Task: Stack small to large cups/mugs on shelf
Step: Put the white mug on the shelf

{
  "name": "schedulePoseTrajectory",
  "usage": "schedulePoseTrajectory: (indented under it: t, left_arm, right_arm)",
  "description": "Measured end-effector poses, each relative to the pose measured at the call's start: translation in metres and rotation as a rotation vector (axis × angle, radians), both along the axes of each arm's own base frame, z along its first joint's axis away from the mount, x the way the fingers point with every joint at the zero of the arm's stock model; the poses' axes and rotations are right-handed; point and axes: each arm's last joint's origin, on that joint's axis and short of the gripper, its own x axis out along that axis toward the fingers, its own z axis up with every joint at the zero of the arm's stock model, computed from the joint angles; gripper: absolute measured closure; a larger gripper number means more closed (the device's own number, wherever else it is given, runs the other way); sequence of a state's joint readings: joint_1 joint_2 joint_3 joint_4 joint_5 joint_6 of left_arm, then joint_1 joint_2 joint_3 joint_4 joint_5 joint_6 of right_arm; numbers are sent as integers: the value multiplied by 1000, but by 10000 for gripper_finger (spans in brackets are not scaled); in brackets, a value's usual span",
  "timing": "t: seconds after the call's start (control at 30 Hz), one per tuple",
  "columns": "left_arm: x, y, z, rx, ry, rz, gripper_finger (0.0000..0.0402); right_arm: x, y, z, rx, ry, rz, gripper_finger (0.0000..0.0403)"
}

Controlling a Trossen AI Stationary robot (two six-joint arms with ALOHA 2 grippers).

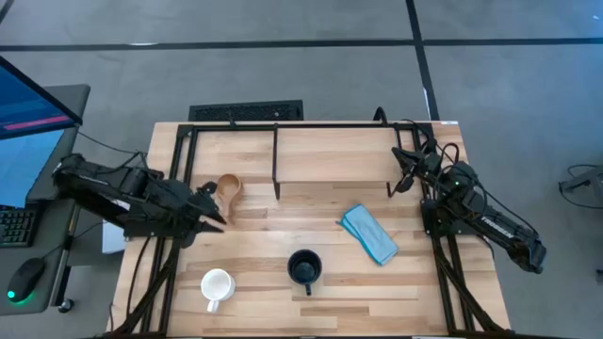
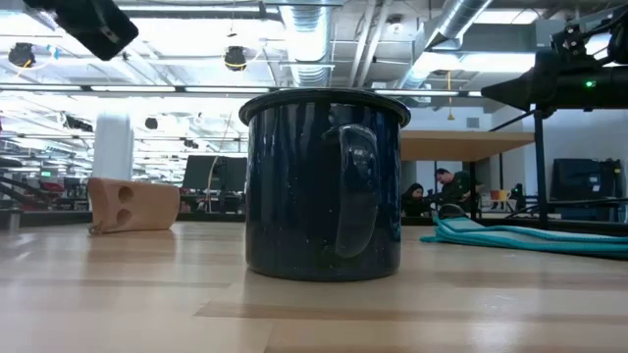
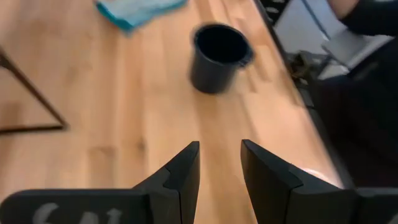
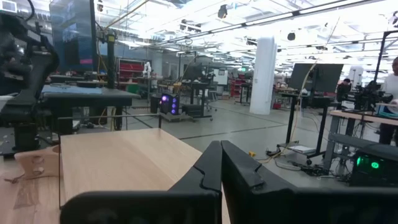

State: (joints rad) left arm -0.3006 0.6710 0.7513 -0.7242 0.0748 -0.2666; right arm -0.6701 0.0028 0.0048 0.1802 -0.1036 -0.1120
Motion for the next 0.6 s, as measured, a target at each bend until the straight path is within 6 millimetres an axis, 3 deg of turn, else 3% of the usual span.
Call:
schedulePoseTrajectory:
  t: [0.17, 0.33, 0.6]
  left_arm:
    - [6, -16, 1, -102, 96, -58, 294]
    - [12, -28, -7, -207, 226, -10, 294]
    - [22, -46, -24, -210, 398, 24, 294]
  right_arm:
    - [0, 0, 0, 0, 0, 0, 377]
    - [0, 0, 0, 7, -4, 1, 377]
    - [0, 0, 0, 28, -18, 6, 377]
